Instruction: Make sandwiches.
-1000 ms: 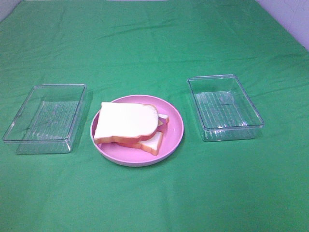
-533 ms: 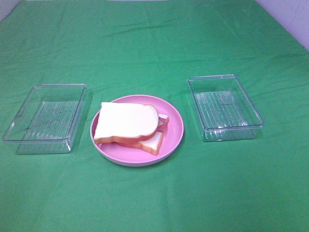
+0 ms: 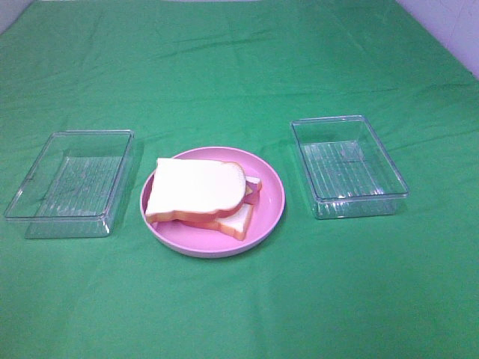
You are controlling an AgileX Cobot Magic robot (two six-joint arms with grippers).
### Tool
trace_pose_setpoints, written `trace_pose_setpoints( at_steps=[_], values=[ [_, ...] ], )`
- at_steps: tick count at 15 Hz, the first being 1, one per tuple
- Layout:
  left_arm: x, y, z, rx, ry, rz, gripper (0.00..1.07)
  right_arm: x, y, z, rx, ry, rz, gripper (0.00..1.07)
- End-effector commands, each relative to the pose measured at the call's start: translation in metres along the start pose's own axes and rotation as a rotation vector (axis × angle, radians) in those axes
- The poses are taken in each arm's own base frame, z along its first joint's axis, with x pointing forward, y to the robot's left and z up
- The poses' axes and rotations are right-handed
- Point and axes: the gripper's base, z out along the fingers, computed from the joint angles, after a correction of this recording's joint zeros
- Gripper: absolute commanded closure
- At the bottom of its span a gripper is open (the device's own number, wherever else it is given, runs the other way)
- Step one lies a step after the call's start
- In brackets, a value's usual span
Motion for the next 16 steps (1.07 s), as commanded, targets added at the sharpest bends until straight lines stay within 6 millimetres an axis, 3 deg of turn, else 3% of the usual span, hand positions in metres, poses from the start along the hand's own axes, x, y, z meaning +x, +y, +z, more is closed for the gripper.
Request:
trace_pose_setpoints(
  at_steps=[1, 16],
  values=[
    [0.0012, -0.0003, -0.0022, -0.005, -0.028, -0.006, 0.4, -0.0006, -0.0003, -0.0012, 0.008, -0.022, 0.005, 0.41],
    [0.0013, -0.0003, -0.0023, -0.005, -0.029, -0.006, 0.4, -0.0006, -0.0003, -0.0012, 0.008, -0.022, 0.005, 0.41]
  ],
)
